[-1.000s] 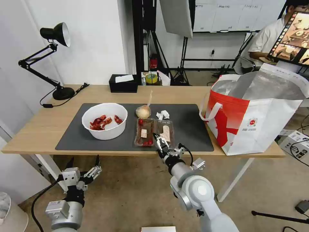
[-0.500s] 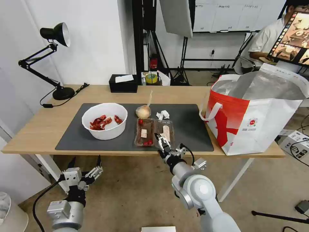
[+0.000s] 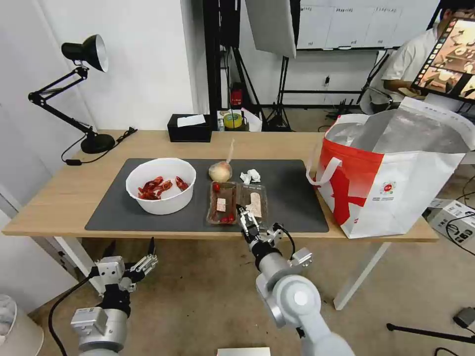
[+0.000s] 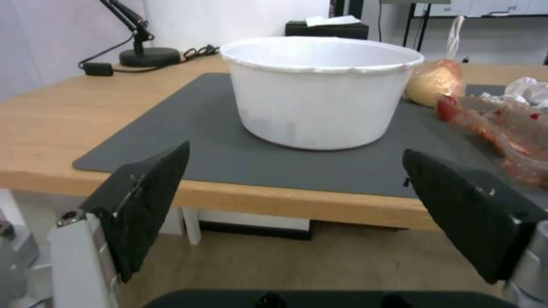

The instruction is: Pick up the trash from the table and place it into the takeout bag.

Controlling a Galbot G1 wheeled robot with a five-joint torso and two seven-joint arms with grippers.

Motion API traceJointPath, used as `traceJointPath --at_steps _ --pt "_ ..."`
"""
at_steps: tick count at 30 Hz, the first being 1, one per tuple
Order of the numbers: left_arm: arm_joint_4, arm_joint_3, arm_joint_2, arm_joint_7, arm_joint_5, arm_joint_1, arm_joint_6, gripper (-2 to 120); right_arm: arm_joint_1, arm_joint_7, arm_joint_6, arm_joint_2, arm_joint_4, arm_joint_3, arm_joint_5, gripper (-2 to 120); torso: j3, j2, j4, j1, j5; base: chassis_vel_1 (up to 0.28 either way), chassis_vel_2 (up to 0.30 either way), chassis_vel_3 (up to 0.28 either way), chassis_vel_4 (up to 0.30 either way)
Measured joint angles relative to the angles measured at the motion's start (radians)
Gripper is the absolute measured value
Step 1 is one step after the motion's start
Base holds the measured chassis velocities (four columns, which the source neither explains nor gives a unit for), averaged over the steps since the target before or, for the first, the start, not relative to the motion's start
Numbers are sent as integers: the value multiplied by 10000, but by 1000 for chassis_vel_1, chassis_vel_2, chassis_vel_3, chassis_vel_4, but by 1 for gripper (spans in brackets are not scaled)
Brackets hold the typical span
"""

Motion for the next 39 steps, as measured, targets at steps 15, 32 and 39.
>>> traceJointPath --at_steps 15,32,39 --pt "169 78 -74 -9 31 -45 -6 100 94 200 194 77 -140 56 306 100 0 0 0 0 0 0 0 0 0" --pt "180 103 -114 -14 89 -27 -25 100 109 187 267 -84 -46 181 -380 100 0 0 0 0 0 0 0 0 0" --pt "124 106 -145 -14 115 14 -41 100 94 131 273 -146 156 246 -657 100 0 0 0 0 0 0 0 0 0"
